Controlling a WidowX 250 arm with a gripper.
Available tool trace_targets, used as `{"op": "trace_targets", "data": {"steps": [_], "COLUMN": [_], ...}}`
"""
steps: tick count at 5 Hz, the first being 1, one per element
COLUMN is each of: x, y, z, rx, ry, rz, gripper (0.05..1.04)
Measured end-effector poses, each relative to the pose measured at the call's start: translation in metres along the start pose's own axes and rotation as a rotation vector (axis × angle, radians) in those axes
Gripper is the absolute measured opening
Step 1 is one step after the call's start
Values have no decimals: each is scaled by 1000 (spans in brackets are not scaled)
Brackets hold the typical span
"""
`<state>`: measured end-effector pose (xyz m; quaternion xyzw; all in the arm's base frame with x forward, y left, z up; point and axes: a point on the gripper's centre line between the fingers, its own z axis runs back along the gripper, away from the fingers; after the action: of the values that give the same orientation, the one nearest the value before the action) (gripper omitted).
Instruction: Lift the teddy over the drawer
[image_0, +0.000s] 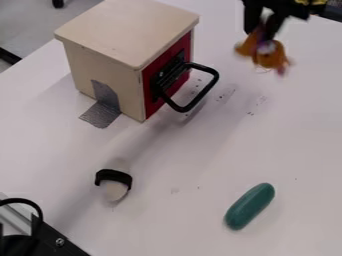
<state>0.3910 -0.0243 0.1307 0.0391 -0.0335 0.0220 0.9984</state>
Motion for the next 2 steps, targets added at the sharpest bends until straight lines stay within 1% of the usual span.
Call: {"op": "trace_targets", "data": {"steps": [1,2], "x": [-17,-34], "y": [31,60], "z": [29,55], "rx": [1,5], "ry": [-45,-75], "rz": [65,124], "gripper": [130,63]}}
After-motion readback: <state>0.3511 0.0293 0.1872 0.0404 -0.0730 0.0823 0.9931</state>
